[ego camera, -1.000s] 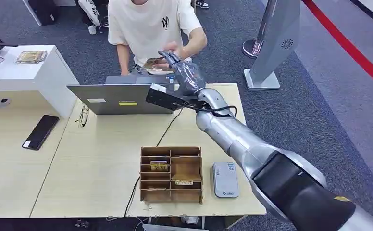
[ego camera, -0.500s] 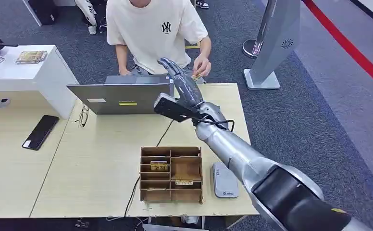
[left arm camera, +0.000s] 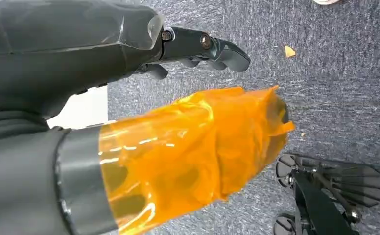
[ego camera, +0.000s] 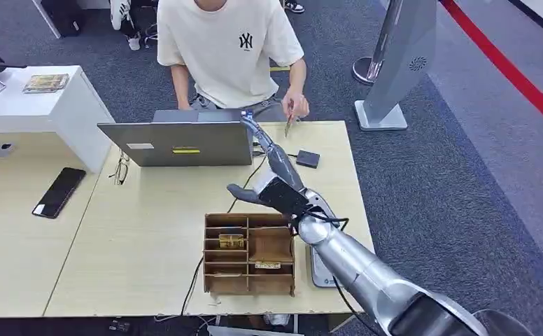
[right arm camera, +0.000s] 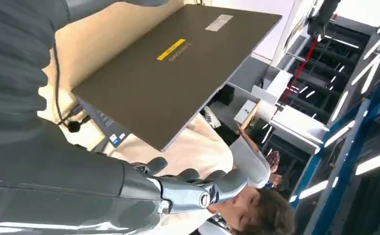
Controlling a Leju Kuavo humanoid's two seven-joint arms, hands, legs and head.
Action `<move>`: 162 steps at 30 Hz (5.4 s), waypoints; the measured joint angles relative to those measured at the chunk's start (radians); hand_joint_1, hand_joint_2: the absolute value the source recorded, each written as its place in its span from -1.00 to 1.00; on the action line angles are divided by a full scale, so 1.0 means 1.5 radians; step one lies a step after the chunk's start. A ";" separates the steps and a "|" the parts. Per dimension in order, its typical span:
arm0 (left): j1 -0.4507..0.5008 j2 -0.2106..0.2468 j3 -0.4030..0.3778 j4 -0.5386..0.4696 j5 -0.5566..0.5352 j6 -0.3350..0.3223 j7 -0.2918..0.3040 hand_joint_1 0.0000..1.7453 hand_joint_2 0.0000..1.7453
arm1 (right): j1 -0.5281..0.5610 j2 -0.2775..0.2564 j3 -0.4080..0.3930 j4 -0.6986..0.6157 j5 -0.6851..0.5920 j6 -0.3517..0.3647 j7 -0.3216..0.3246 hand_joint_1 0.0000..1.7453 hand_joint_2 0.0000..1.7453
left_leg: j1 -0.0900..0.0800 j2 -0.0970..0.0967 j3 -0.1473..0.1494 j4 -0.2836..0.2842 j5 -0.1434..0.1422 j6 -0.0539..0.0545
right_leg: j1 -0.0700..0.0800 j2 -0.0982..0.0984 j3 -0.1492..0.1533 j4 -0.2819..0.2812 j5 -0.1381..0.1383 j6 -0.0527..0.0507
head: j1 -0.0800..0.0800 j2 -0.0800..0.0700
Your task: Pass the card to the sensor for recognition and then transmit it.
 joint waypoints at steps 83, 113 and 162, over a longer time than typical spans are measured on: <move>0.008 -0.003 0.028 0.000 0.026 -0.005 -0.005 -1.00 -1.00 | 0.132 -0.175 0.036 -0.207 0.157 -0.027 0.099 -0.06 1.00 | 0.000 0.000 0.000 0.000 0.000 0.000 | 0.000 0.000 0.000 0.000 0.000 0.000 | 0.000 0.000; 0.008 -0.003 0.028 0.000 0.034 -0.012 -0.006 -1.00 -1.00 | 0.154 -0.203 0.069 -0.233 0.145 0.035 0.129 0.02 1.00 | 0.000 0.000 0.000 0.000 0.000 0.000 | 0.000 0.000 0.000 0.000 0.000 0.000 | 0.000 0.000; 0.008 -0.003 0.028 0.000 0.035 -0.012 -0.007 -1.00 -1.00 | 0.153 -0.203 0.084 -0.210 0.275 -0.039 0.157 0.16 1.00 | 0.000 0.000 0.000 0.000 0.000 0.000 | 0.000 0.000 0.000 0.000 0.000 0.000 | 0.000 0.000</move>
